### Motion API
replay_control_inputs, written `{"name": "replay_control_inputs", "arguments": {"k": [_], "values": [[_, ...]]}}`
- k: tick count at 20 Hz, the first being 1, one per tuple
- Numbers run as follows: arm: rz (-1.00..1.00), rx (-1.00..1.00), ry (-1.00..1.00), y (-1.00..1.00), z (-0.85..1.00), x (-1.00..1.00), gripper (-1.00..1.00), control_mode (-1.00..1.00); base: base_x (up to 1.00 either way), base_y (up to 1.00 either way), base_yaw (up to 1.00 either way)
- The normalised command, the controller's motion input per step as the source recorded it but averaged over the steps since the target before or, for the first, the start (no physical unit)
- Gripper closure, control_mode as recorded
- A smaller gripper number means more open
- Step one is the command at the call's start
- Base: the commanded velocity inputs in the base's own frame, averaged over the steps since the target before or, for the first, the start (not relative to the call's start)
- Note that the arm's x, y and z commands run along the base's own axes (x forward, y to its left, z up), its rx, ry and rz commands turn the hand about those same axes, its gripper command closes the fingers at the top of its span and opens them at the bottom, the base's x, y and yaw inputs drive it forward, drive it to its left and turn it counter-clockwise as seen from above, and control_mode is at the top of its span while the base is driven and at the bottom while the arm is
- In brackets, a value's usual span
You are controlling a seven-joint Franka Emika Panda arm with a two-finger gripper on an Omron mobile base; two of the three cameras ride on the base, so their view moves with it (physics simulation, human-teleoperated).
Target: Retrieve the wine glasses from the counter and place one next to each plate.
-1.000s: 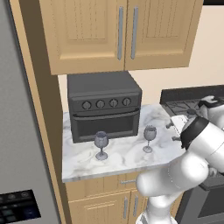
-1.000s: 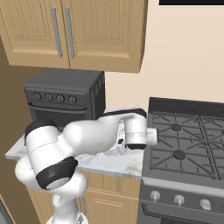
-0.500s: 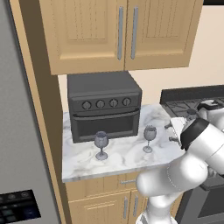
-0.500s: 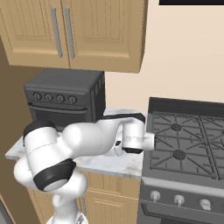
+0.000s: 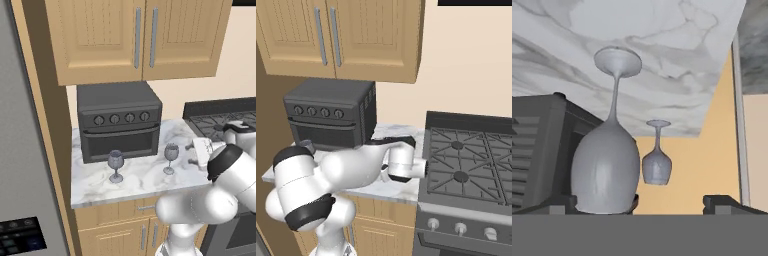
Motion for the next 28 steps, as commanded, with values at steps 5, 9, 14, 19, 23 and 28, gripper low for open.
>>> {"name": "replay_control_inputs", "arguments": {"k": [5,9,14,19,23,28], "values": [[-0.05,0.03,0.01,0.07,-0.2,0.0,-1.0,-1.0,0.0,0.0,0.0],[-0.01,0.0,0.09,0.01,-0.23,0.04,-1.0,-1.0,0.0,0.0,0.0],[0.0,0.03,0.1,0.0,-0.27,0.04,-1.0,-1.0,0.0,0.0,0.0],[0.0,0.02,0.01,0.01,-0.24,0.01,-1.0,-1.0,0.0,0.0,0.0],[0.0,0.0,0.0,0.09,-0.18,0.12,-1.0,-1.0,0.0,0.0,0.0],[0.0,0.0,0.0,0.15,-0.02,0.2,-1.0,-1.0,0.0,0.0,0.0]]}}
